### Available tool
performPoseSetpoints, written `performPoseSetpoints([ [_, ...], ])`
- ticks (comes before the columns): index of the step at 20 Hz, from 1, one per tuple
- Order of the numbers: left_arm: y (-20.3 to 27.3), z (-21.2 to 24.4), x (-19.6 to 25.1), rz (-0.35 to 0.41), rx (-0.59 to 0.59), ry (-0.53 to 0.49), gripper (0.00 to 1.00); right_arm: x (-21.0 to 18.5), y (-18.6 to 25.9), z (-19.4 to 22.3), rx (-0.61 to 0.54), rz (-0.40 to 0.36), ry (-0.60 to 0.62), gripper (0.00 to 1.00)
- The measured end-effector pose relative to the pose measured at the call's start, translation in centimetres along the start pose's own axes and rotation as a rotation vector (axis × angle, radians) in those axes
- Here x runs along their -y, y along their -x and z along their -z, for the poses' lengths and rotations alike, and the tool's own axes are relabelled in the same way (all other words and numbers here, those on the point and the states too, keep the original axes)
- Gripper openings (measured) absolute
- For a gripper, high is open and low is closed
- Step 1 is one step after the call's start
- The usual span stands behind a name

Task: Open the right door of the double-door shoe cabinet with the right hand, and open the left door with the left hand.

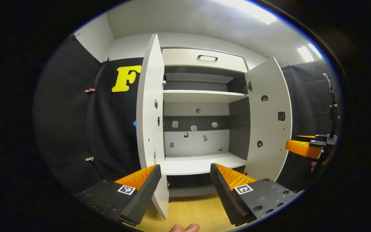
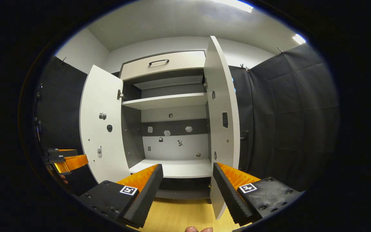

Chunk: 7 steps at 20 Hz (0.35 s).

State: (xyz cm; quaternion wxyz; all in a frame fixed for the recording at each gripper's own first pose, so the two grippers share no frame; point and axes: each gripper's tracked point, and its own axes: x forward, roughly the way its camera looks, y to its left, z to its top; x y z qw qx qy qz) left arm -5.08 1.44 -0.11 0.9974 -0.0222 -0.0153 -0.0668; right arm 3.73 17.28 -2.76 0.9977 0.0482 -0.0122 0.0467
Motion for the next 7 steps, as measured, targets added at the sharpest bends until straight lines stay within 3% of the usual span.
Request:
performPoseSetpoints([
  [7, 0.01, -0.02, -0.14, -0.005, -0.001, -0.006, 0.95, -0.22, -0.07, 0.08, -0.004, -0.005, 0.0, 0.98],
])
